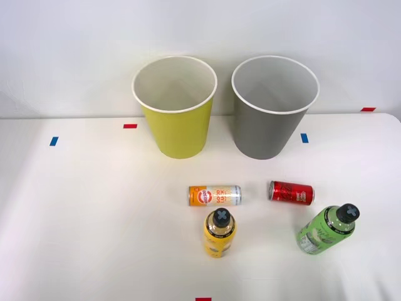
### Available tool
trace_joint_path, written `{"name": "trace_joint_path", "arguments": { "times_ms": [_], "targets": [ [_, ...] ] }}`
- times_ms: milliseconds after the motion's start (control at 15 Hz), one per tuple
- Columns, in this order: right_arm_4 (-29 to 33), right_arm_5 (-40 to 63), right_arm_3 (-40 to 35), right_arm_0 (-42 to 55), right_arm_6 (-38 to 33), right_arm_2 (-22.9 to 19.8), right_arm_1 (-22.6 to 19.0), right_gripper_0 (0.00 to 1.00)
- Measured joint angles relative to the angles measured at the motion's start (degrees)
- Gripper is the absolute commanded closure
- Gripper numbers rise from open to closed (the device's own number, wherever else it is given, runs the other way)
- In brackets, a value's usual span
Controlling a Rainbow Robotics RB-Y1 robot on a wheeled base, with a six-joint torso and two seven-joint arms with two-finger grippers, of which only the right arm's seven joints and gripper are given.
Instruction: Put cans in the gray bin, plastic bottles in the light green bin
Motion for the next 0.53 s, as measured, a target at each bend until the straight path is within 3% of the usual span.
{"name": "trace_joint_path", "arguments": {
  "times_ms": [533],
  "targets": [
    [0.0,0.0,0.0,0.0,0.0,0.0,0.0,0.32]
  ]
}}
